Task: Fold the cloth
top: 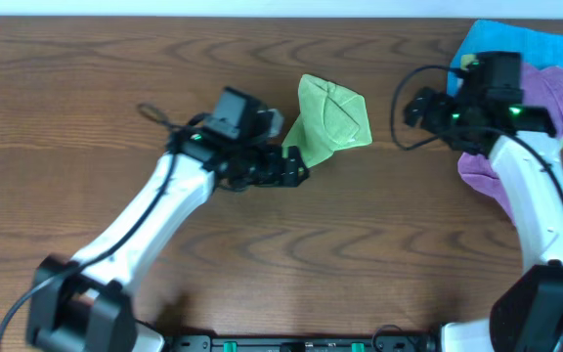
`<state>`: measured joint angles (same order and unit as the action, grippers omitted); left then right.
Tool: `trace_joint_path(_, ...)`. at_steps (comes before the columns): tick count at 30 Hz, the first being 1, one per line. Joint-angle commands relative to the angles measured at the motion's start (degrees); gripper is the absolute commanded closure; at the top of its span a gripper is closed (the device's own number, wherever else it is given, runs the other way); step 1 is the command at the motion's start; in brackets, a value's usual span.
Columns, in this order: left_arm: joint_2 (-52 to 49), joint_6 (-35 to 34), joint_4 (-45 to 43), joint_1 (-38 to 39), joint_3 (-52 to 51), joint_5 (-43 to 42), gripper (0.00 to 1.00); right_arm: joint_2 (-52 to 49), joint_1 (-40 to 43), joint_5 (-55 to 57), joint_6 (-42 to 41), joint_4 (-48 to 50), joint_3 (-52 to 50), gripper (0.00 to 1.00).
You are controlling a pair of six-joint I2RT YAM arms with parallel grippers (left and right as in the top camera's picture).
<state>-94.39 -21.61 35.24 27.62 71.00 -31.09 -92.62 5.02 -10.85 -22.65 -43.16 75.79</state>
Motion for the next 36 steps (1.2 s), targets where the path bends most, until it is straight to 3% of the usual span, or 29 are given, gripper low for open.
trace_joint_path(1, -4.2, -1.9, -4.2, 1.8, 2.6, -0.4, 0.04, -0.4, 1.8, -1.6, 2.3, -0.4, 0.2, 0.01)
trace_joint_path(12, -13.6, -15.4, -22.0, 5.2, 4.6, -3.0, 0.0, -0.4, 2.5, -0.9, 5.0, -0.9, 0.2, 0.01)
trace_joint_path(19, -20.3, -22.0, -24.5, 8.8, 8.7, 8.2, 0.07, -0.2, 2.5, 1.1, 7.2, -0.5, 0.2, 0.01)
trace_joint_path(26, -24.7, -23.8, -26.5, 10.0, 13.4, 18.0, 0.04, 0.3, 3.8, 1.5, 9.8, 0.3, 0.2, 0.01)
trace_joint_path(36, -32.0, -27.3, -29.1, 10.2, 17.2, 17.9, 0.06, 0.3, 6.1, 1.4, 12.3, 0.7, 0.2, 0.01)
